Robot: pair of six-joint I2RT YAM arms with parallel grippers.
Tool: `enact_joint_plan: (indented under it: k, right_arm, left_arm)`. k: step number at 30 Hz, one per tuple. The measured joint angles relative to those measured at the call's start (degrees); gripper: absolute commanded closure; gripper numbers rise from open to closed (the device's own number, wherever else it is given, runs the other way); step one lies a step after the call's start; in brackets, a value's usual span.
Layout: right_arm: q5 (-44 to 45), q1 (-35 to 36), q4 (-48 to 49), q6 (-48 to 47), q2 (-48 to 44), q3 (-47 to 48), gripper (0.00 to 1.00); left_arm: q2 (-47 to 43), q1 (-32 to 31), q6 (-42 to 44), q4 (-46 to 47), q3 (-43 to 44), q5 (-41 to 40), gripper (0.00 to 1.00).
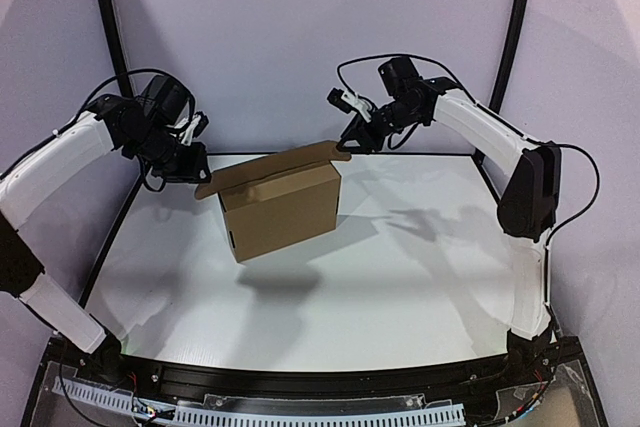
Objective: Fold the paper box
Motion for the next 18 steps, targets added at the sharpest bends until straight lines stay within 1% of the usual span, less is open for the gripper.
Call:
enact_joint_plan:
  k: [3,4,7,11,15,18]
  right_arm:
    - [0.09,0.41,0.3,0.14,0.0,0.0,0.64]
    - [0.24,0.61,0.29,0.13,0.0,0.0,0.66]
    - [0.76,1.29,0.27,0.35,0.0,0.0,0.8]
    - [1.87,1.79,0.18,1.51,0.0,0.05,0.99]
    - [4.43,2.67,-0.51,3.07,0.13,0.75,1.0]
    - [9.4,4.33,-1.04,6.21,0.17,1.69,1.0]
  left_arm:
    - [0.03,-0.22,0.11,-0.06,0.04,0.01,0.72]
    - [0.08,-0.31,0.11,-0.07,0.04,0.01,0.73]
    - [0.36,-0.38,0.06,-0.08,0.04,0.04,0.81]
    - [0.71,-0.62,-0.11,-0.05,0.06,0.03,0.97]
    - [1.28,-0.93,-1.61,0.15,0.89,0.08,0.99]
    - [1.87,-0.95,-4.7,0.09,1.41,-0.5,0.99]
